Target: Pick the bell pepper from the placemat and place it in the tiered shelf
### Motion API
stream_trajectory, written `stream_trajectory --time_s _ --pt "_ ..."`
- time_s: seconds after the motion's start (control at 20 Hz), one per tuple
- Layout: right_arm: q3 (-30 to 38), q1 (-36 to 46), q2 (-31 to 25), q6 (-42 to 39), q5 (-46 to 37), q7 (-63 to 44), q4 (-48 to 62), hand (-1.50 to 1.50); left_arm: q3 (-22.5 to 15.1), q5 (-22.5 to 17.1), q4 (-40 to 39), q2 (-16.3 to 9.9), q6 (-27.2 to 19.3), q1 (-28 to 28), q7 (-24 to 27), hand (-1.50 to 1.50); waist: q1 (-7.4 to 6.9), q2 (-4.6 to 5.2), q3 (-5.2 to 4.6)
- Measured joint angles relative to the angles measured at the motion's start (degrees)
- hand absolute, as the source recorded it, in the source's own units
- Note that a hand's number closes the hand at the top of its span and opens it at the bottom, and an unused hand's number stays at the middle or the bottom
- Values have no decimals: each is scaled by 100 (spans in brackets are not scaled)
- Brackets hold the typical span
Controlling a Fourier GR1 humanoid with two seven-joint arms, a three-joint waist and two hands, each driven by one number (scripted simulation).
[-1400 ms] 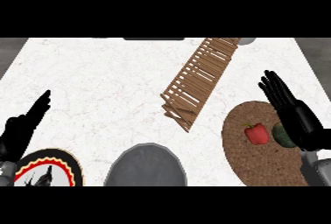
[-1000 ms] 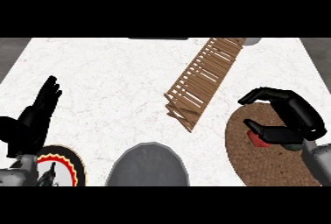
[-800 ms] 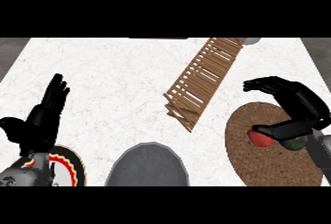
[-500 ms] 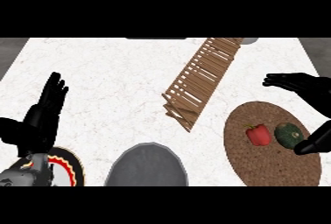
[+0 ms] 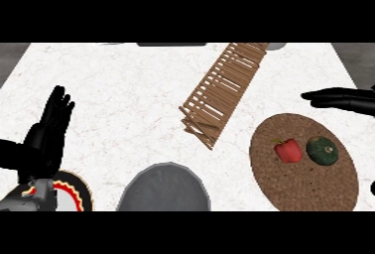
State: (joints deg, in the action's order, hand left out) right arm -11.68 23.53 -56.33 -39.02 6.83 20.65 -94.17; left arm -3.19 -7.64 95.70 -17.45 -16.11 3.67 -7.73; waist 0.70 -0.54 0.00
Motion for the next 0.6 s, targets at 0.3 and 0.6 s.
stream_trajectory --time_s 0.3,0.6 --pt "-359 -507 -149 829 -1702 -395 -1189 -150 47 7 50 -7 28 -74 -7 0 44 4 0" --pt "-815 -1126 191 1354 -3025 -1212 -1898 -150 67 72 38 43 63 55 -88 0 -11 32 -1"
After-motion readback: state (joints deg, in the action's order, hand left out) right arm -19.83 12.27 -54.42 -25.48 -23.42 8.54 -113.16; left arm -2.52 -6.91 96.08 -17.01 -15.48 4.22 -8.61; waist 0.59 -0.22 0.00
